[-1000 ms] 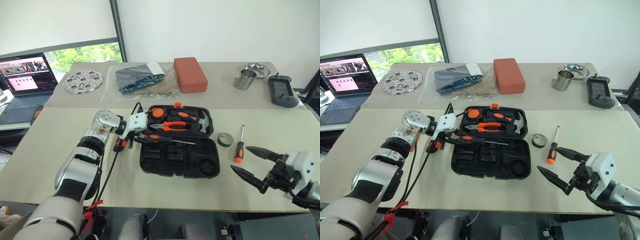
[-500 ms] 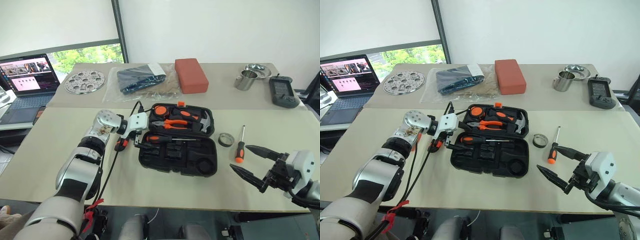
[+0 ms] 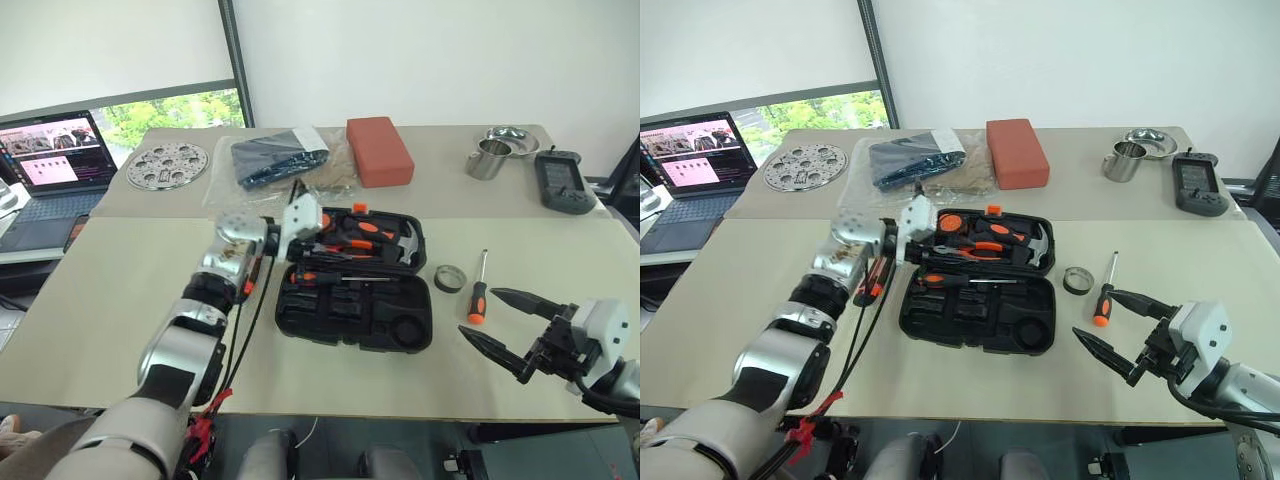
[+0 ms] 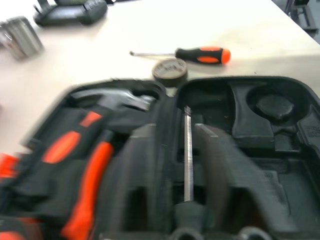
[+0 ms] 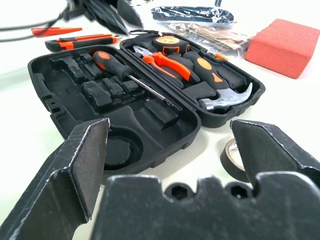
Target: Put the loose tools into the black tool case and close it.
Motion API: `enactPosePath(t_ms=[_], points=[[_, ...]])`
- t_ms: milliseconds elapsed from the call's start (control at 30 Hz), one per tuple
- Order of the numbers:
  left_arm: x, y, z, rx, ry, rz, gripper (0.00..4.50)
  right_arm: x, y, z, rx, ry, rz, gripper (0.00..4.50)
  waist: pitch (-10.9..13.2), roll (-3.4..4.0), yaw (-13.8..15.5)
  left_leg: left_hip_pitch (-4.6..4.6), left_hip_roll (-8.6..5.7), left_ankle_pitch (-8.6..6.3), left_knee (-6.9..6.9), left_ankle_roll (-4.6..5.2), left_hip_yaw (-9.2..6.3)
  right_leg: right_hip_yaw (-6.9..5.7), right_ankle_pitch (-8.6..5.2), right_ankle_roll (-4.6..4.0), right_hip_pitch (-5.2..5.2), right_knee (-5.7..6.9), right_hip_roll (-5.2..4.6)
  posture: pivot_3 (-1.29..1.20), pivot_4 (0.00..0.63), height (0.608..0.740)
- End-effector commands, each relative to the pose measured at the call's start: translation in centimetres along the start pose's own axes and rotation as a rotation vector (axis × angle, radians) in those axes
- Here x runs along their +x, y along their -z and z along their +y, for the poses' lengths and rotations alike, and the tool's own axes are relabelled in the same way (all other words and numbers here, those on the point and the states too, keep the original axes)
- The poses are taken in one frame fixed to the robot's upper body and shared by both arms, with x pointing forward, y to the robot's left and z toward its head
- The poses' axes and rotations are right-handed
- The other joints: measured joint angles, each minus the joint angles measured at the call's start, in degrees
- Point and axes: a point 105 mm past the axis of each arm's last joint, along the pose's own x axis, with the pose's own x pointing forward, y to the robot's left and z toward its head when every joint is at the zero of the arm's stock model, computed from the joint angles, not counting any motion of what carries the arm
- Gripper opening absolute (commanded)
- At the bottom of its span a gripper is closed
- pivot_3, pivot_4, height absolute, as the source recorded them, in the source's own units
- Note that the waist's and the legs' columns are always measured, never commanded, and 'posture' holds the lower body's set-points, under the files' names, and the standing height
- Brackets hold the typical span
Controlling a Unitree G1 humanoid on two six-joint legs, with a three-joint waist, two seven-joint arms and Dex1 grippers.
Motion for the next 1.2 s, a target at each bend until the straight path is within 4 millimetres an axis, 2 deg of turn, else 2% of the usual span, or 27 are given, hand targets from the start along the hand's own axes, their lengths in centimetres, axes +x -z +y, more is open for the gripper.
enactPosePath(t_ms=[33, 567, 833, 967, 1067, 1133, 1200], points=[[0.2, 0.4, 0.1, 0.011, -0.01, 0.032, 0.03, 0.1, -1.1, 0.0, -0.039, -0.006, -0.023, 4.5, 0.0, -0.01, -0.03, -0.01, 0.0, 0.0, -0.01, 0.0, 0.0, 0.02, 0.0, 0.0, -0.01, 0.0, 0.0, 0.0, 0.15, 0.74], [0.1, 5.2, -0.4, -0.043, -0.027, 0.257, 0.03, 0.1, -1.2, 0.1, -0.041, -0.005, -0.022, 4.5, -0.02, 0.0, 0.0, 0.09, -0.01, 0.0, -0.01, 0.0, 0.03, 0.17, 0.0, 0.0, 0.03, 0.02, 0.03, 0.0, 0.15, 0.74], [0.5, 7.6, -1.5, -0.107, 0.01, 0.381, 0.03, 0.3, -1.0, 0.1, -0.039, -0.01, -0.016, 4.5, -0.21, -0.08, -0.18, 0.37, -0.05, 0.0, 0.03, 0.0, 0.01, 0.37, 0.0, 0.01, 0.11, 0.37, 0.04, 0.0, 0.15, 0.74], [0.9, 6.6, -1.1, -0.085, -0.007, 0.327, 0.03, 0.3, -0.5, -0.3, -0.022, 0.02, 0.021, 4.5, -0.25, -0.11, -0.34, 0.6, -0.03, -0.01, 0.02, 0.0, -0.02, 0.45, -0.01, 0.01, 0.32, 0.39, 0.03, 0.0, 0.15, 0.74], [1.0, 4.8, -0.2, -0.088, -0.035, 0.225, 0.03, 0.6, -0.2, -1.0, -0.025, 0.075, 0.054, 4.5, -0.25, -0.11, -0.35, 0.56, -0.02, -0.01, 0.02, 0.0, -0.04, 0.46, -0.01, 0.02, 0.3, 0.4, 0.01, 0.0, 0.15, 0.74], [0.5, 2.5, 0.3, -0.103, -0.028, 0.098, 0.03, 0.8, 0.7, -1.9, -0.014, 0.153, 0.105, 4.5, -0.25, -0.11, -0.33, 0.43, -0.02, 0.0, 0.03, 0.0, -0.03, 0.47, -0.01, 0.01, 0.14, 0.44, 0.01, 0.0, 0.15, 0.74], [-0.2, 1.0, 0.9, -0.107, -0.042, 0.024, 0.03, 1.1, 1.7, -2.6, -0.002, 0.208, 0.172, 4.5, -0.25, -0.11, -0.37, 0.23, -0.03, 0.01, 0.04, -0.01, -0.03, 0.5, 0.0, 0.01, -0.08, 0.48, 0.02, 0.0, 0.15, 0.74]])
